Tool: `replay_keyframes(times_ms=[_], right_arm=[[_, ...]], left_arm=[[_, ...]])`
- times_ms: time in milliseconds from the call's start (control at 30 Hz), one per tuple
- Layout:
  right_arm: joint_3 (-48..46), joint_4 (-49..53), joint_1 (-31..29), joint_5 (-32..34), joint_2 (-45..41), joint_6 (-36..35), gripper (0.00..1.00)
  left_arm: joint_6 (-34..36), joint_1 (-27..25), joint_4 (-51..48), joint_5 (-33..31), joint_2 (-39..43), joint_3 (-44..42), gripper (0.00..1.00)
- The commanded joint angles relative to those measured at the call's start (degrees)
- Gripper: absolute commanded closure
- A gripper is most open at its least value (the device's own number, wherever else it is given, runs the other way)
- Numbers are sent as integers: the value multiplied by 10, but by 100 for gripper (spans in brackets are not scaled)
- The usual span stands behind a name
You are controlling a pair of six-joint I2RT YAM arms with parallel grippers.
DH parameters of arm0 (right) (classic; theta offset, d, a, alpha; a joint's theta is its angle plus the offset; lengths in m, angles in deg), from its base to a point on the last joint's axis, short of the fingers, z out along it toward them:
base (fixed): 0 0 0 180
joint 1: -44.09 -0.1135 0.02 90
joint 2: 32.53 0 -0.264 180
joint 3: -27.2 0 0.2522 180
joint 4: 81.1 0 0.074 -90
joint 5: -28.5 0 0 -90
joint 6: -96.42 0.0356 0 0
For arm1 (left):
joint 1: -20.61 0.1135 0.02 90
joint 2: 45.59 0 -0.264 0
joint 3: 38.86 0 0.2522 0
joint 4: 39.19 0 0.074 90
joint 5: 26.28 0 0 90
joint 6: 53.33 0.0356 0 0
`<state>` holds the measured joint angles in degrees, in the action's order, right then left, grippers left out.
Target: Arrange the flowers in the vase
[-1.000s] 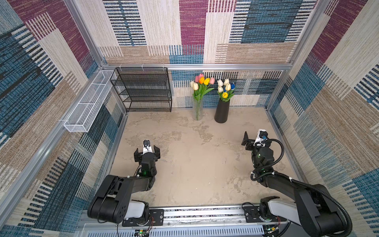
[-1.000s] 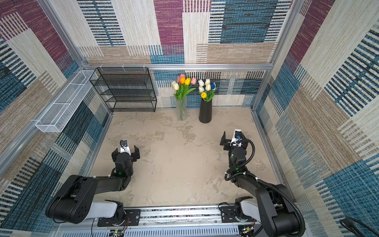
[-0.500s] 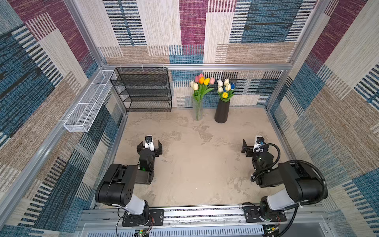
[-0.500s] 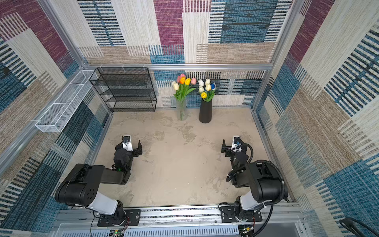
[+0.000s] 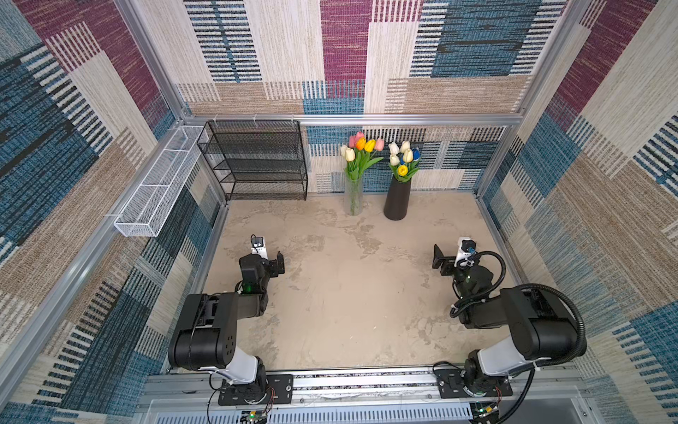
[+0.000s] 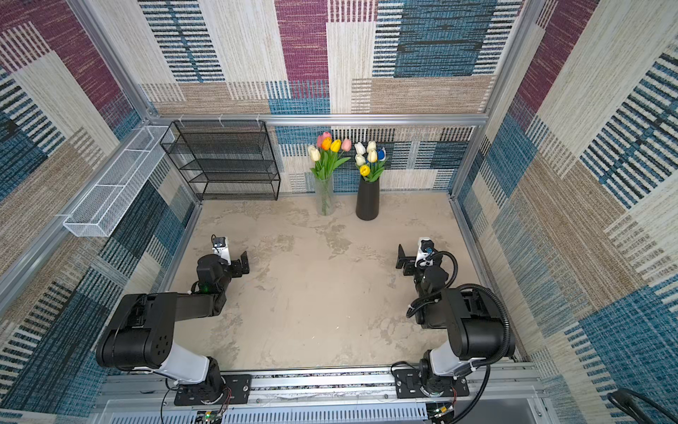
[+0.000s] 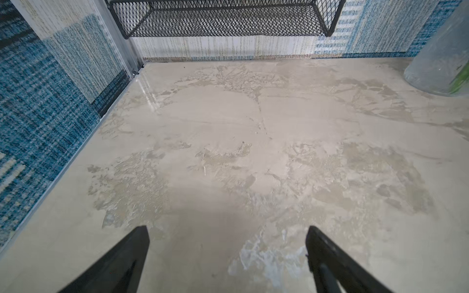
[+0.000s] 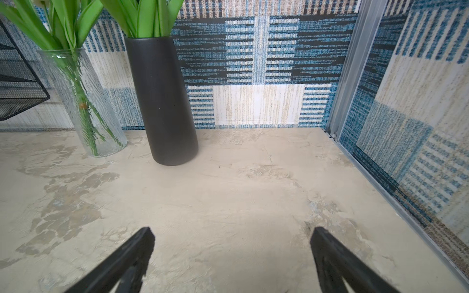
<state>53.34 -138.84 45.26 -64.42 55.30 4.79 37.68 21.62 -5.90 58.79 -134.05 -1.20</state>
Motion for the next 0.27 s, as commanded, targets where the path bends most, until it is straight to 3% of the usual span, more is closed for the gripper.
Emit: replay_keyframes(times_ms=[0,233], right_arm=[[3,-7,-2,-17,-1,-5,0],[4,-5,0,-18,-1,-4,0]], left_arm=[[-10,0,1,10,1,4,1],[-10,1,4,10,2,3,1]])
